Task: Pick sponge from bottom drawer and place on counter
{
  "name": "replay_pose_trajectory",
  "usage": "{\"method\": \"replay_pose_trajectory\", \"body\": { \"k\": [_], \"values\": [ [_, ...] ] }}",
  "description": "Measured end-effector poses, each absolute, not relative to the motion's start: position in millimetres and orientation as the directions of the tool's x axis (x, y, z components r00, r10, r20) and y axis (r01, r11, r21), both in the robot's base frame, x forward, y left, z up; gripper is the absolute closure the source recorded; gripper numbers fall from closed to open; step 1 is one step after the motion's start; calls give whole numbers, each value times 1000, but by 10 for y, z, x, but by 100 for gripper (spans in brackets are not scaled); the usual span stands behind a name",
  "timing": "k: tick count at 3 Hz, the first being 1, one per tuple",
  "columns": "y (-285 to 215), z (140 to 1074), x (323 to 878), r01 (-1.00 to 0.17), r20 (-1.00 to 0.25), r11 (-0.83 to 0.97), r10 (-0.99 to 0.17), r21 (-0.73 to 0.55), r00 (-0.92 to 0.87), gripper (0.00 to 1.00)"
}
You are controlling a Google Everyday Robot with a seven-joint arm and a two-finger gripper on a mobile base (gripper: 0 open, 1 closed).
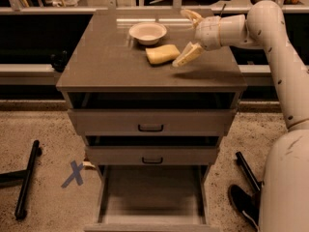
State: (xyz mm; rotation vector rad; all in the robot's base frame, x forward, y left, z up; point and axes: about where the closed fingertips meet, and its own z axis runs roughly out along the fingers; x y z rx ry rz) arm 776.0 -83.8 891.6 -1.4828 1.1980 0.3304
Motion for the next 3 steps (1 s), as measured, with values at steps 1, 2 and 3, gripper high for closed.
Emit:
{"method": "replay_pose_trajectory", "body": {
  "k": [1, 2, 3],
  "values": [
    [-838, 8917, 7759, -803, -756, 164, -484, -573, 441, 0],
    [-1213, 9242, 7570, -731, -706, 201, -511, -652, 489, 0],
    [-1493, 9577, 7362, -646, -637, 213, -550, -733, 540, 0]
  ]
}}
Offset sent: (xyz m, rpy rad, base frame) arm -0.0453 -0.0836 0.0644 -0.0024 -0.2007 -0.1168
